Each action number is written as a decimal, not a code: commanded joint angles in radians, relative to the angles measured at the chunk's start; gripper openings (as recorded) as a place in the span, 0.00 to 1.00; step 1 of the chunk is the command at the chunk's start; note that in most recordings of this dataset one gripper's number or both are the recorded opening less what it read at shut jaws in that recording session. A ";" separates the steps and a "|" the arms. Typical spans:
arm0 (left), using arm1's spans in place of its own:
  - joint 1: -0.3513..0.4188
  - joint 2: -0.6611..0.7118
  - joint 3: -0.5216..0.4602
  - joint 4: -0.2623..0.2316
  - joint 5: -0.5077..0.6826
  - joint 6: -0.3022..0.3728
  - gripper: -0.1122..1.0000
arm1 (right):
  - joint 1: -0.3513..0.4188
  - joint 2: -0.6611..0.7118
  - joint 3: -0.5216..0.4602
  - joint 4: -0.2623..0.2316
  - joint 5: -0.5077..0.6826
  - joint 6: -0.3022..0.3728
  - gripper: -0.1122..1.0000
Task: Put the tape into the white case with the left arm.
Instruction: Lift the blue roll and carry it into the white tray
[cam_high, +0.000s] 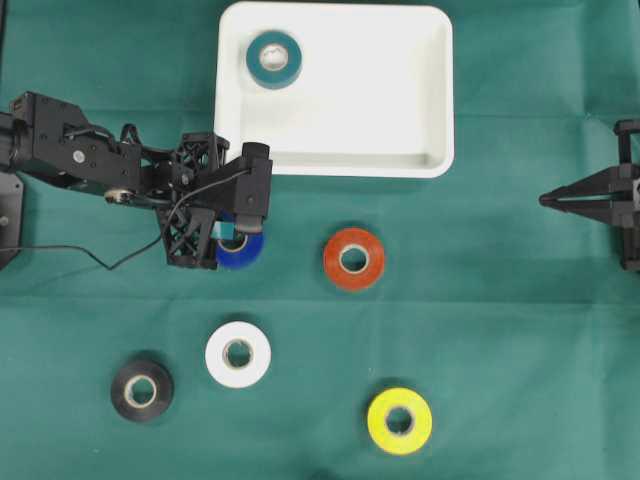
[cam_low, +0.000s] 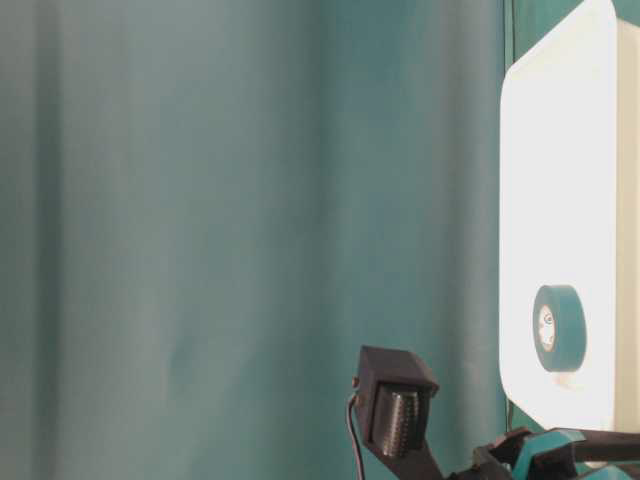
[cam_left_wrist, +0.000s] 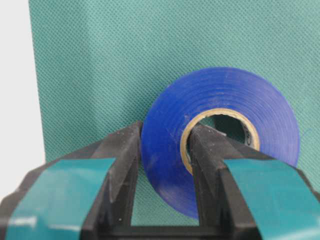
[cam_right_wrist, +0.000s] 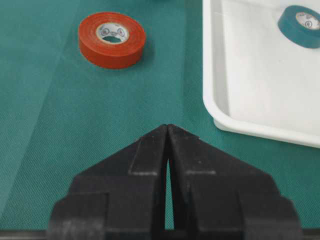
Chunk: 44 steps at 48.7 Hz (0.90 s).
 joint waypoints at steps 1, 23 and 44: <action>-0.003 -0.020 -0.015 -0.002 -0.002 0.000 0.33 | -0.002 0.006 -0.011 0.000 -0.011 0.002 0.02; -0.035 -0.167 -0.054 -0.002 0.150 -0.002 0.33 | -0.002 0.006 -0.011 0.000 -0.011 0.002 0.02; -0.008 -0.195 -0.084 0.002 0.189 0.009 0.33 | -0.002 0.006 -0.012 0.000 -0.011 0.002 0.02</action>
